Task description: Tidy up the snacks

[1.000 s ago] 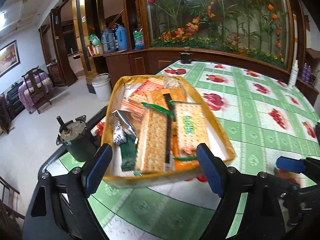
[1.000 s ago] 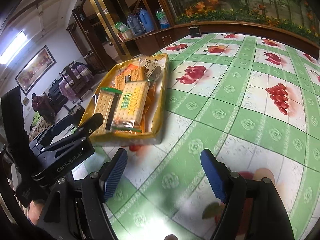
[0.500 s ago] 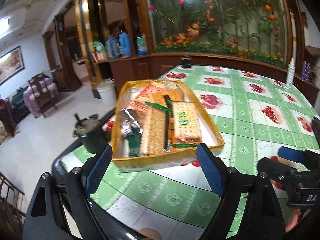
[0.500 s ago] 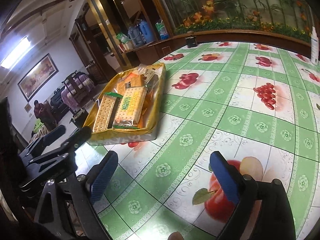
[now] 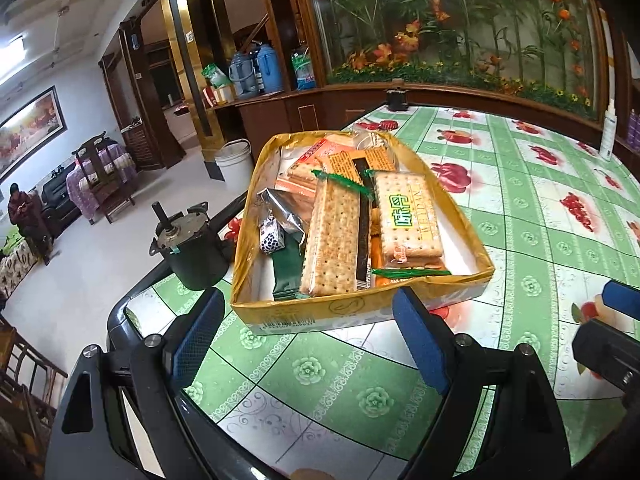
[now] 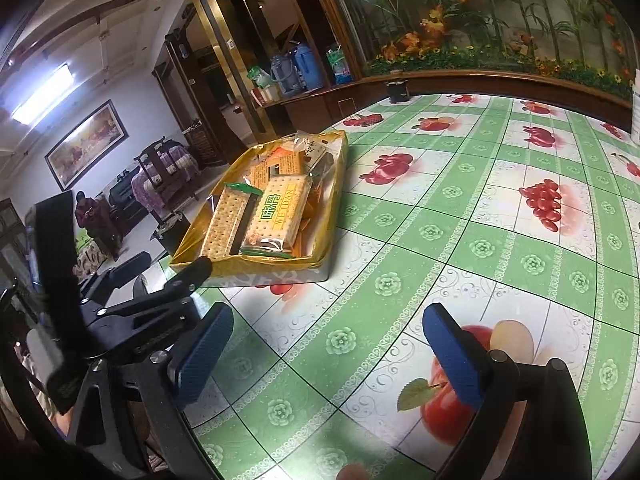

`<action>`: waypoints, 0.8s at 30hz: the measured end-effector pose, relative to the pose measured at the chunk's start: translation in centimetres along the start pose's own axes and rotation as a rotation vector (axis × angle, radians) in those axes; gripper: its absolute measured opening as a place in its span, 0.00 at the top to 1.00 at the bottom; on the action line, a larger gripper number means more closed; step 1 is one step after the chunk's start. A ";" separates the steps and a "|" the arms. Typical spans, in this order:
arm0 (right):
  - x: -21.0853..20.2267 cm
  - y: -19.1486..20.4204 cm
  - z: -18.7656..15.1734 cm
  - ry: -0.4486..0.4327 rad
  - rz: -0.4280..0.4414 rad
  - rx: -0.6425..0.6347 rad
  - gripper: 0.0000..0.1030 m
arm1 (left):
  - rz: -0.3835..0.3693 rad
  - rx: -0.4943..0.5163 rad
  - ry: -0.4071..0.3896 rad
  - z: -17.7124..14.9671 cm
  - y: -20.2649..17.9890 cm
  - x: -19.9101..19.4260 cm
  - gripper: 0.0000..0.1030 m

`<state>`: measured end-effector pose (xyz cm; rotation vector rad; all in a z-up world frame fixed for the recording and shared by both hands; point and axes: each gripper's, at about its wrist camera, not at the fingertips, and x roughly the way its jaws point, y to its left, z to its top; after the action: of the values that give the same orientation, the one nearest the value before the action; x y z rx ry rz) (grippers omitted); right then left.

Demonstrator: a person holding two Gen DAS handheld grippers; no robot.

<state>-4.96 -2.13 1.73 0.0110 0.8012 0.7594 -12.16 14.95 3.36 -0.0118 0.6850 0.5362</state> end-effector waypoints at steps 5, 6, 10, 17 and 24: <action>-0.2 0.2 -0.1 -0.004 0.009 -0.005 0.05 | 0.002 0.012 0.004 -0.2 -0.6 0.4 0.16; -0.2 0.3 -0.1 -0.005 0.009 -0.009 0.05 | 0.003 0.015 0.007 -0.2 -0.7 0.6 0.16; 0.0 0.5 -0.2 0.007 0.015 -0.018 0.05 | 0.003 0.027 0.034 -0.3 -0.8 1.0 0.16; 0.2 0.6 -0.3 0.015 0.023 -0.011 0.05 | -0.012 0.033 0.055 -0.3 -0.8 1.3 0.16; 0.6 0.2 -0.3 0.031 0.027 0.007 0.05 | -0.018 0.054 0.051 -0.3 -1.1 1.2 0.16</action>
<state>-5.02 -1.71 1.14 0.0171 0.8343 0.7841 -11.05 14.48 2.25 0.0194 0.7486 0.5017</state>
